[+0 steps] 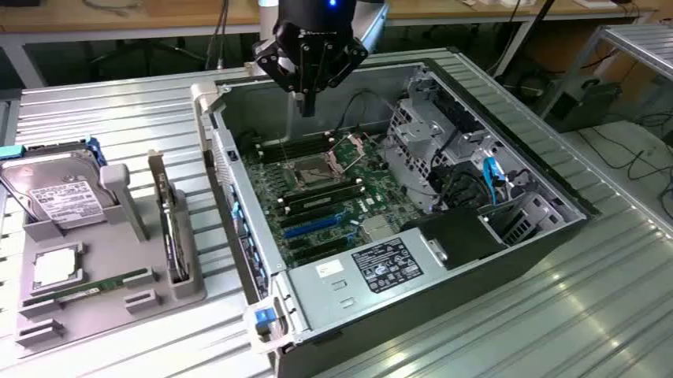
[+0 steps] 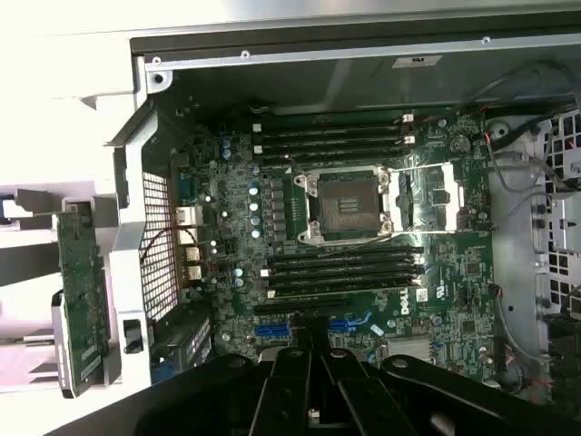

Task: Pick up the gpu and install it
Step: 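Reach for the gpu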

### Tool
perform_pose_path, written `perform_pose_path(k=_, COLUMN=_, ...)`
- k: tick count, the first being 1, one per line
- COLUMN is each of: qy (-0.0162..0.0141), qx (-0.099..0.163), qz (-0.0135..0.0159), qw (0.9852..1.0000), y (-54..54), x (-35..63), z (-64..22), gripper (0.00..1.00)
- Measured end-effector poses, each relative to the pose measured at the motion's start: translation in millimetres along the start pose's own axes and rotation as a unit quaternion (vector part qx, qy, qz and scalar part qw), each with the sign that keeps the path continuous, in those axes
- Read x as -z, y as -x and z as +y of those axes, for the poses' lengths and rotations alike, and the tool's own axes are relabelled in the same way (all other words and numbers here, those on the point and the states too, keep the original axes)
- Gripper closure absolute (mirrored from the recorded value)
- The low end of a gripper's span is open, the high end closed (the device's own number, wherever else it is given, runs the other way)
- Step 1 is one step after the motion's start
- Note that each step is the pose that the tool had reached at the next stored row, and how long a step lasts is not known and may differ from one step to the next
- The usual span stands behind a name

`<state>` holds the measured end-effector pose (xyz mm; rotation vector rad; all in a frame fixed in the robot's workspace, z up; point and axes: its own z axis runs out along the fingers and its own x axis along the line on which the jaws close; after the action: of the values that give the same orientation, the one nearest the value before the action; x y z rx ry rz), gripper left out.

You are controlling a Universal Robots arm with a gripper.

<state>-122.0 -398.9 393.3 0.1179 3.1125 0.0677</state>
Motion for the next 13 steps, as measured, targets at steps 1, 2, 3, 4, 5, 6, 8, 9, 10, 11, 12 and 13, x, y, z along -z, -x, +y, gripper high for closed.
perform_pose_path(k=1, qy=0.0, qx=0.0, qz=0.0, qw=1.0, y=0.0, x=0.0, z=0.0, gripper=0.89)
perform_pose_path(k=2, qy=0.0, qx=0.0, qz=0.0, qw=1.0, y=0.0, x=0.0, z=0.0, gripper=0.89)
perform_pose_path(k=3, qy=0.0, qx=0.0, qz=0.0, qw=1.0, y=0.0, x=0.0, z=0.0, gripper=0.89)
perform_pose_path(k=4, qy=0.0, qx=0.0, qz=0.0, qw=1.0, y=0.0, x=0.0, z=0.0, gripper=0.89)
perform_pose_path(k=5, qy=0.0, qx=0.0, qz=0.0, qw=1.0, y=0.0, x=0.0, z=0.0, gripper=0.89)
perform_pose_path(k=6, qy=0.0, qx=0.0, qz=0.0, qw=1.0, y=-0.5, x=0.0, z=-0.2, gripper=0.89)
perform_pose_path(k=8, qy=-0.0001, qx=0.0, qz=0.0, qw=1.0, y=-4.3, x=0.2, z=-0.5, gripper=0.89)
perform_pose_path(k=9, qy=0.0, qx=0.0, qz=0.0, qw=1.0, y=-8.1, x=0.3, z=-0.9, gripper=0.89)
perform_pose_path(k=10, qy=0.0, qx=0.0, qz=0.0, qw=1.0, y=-13.0, x=0.4, z=-1.5, gripper=0.89)
perform_pose_path(k=11, qy=-0.0001, qx=0.0, qz=0.0, qw=1.0, y=-22.4, x=0.7, z=-2.5, gripper=0.89)
perform_pose_path(k=12, qy=0.0, qx=0.0, qz=0.0, qw=1.0, y=-28.9, x=0.9, z=-3.3, gripper=0.89)
perform_pose_path(k=13, qy=0.0, qx=0.0, qz=0.0, qw=1.0, y=-34.8, x=1.0, z=-4.2, gripper=0.89)
